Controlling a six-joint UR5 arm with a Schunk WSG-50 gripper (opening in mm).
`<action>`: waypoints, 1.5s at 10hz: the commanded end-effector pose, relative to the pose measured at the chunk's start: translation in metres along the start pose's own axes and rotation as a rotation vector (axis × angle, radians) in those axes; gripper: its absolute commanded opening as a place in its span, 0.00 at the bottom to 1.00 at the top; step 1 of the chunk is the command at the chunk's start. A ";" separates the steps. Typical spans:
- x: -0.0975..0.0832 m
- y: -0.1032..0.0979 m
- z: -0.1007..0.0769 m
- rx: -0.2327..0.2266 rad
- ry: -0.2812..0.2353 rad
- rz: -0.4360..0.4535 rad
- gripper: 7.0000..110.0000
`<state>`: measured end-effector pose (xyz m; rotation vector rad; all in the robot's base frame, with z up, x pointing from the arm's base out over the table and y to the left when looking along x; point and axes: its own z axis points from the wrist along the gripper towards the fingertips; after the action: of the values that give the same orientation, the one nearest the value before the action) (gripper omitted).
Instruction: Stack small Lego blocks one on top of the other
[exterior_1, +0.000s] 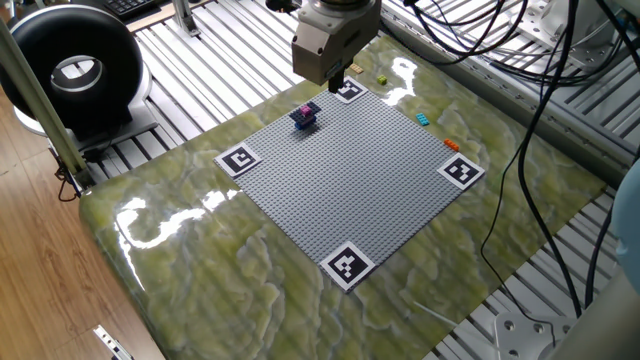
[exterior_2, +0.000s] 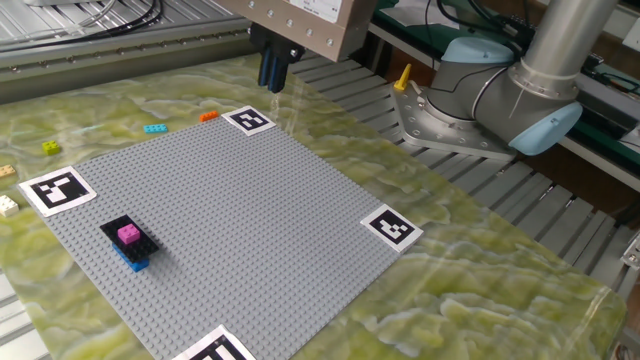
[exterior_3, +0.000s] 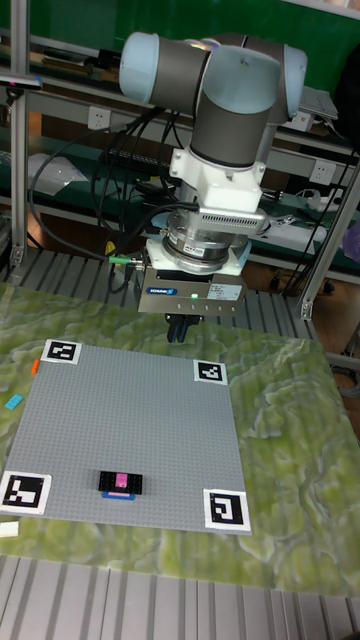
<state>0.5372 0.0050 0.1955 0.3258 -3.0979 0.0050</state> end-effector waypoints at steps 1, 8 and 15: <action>0.001 0.011 -0.002 -0.043 0.002 -0.002 0.00; 0.008 0.012 -0.001 -0.050 0.034 -0.013 0.00; 0.007 -0.001 -0.001 0.002 0.028 -0.051 0.00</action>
<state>0.5286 0.0067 0.1957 0.3817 -3.0571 -0.0123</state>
